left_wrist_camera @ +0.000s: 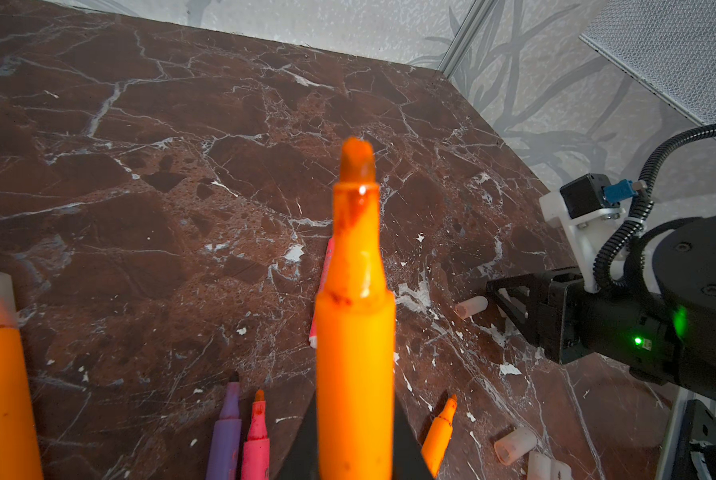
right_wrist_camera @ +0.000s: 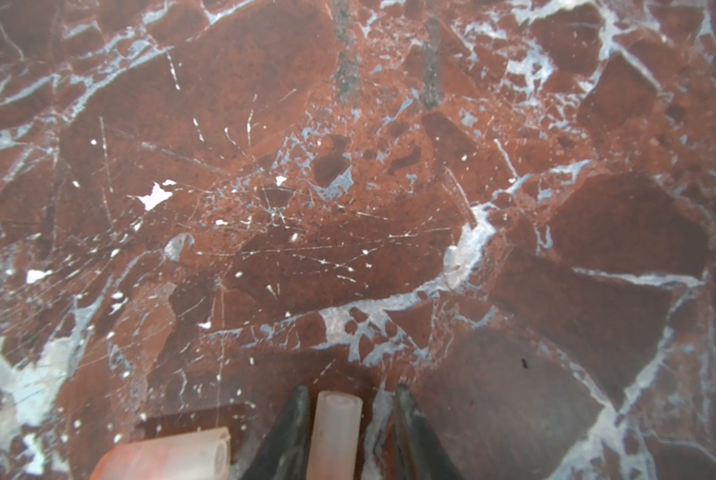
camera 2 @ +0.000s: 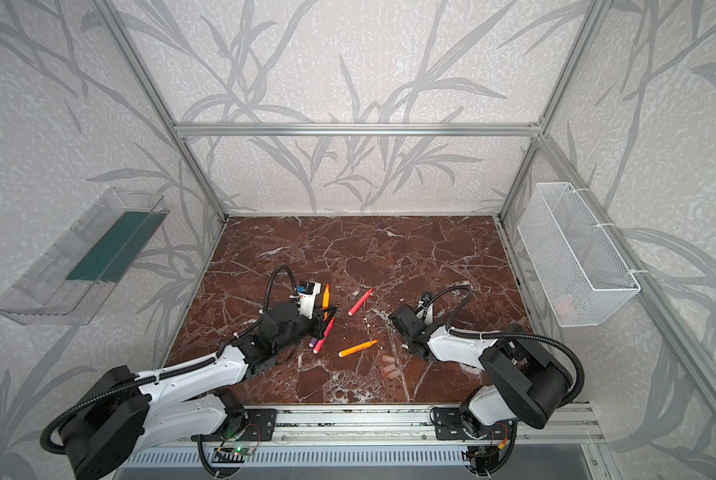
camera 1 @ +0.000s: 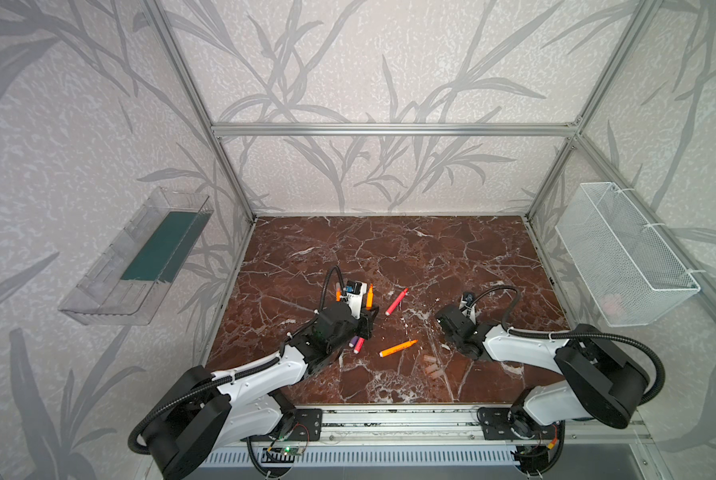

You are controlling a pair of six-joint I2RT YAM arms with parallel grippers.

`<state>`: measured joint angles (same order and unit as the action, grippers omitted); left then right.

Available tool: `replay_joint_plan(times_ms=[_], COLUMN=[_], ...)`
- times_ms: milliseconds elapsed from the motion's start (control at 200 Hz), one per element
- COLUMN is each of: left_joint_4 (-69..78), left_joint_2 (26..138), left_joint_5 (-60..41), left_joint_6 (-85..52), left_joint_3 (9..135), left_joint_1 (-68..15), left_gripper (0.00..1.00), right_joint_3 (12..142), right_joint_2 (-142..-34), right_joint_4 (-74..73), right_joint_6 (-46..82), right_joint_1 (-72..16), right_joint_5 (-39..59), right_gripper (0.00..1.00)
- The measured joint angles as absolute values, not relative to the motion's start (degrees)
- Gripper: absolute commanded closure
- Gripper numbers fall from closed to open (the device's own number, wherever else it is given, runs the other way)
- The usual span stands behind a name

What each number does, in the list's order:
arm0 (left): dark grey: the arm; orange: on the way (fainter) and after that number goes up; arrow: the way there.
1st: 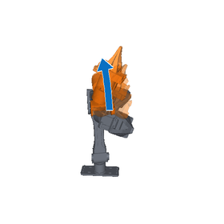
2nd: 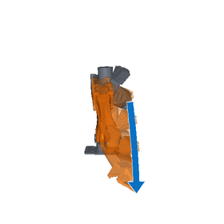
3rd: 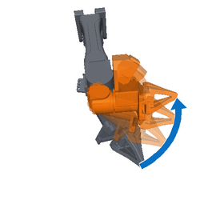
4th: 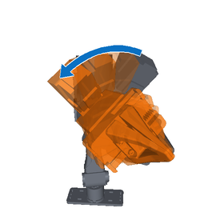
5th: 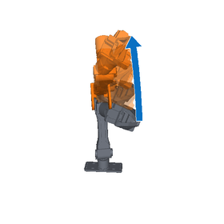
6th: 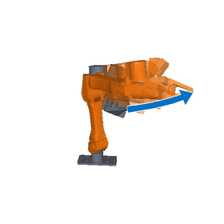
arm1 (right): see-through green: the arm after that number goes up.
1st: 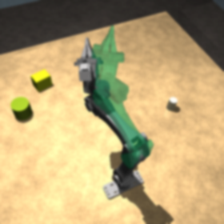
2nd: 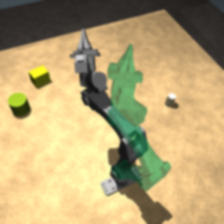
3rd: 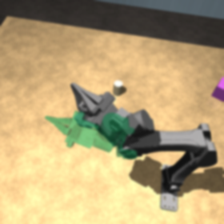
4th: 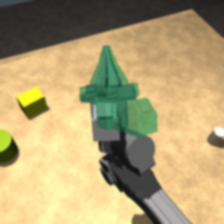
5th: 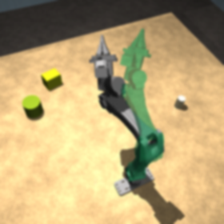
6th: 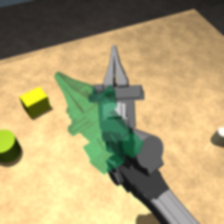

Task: Insert the pens into the pen caps
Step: 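Lift the cap with the right gripper and bring it toward the left gripper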

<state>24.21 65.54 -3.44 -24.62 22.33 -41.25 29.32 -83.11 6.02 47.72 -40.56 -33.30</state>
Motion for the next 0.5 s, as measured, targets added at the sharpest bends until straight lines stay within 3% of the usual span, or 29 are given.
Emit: replay_joint_plan(times_ms=[500], left_joint_4=[25.3], left_joint_2=[63.2], left_joint_5=[-6.4], left_joint_6=[-24.6], left_joint_3=[20.2], left_joint_1=[-41.3], left_gripper=[1.00], right_joint_3=[28.5], right_joint_2=[-82.4], right_joint_4=[3.2], right_joint_6=[48.0], right_joint_1=[-40.4], right_joint_5=[-31.9], right_gripper=[0.92])
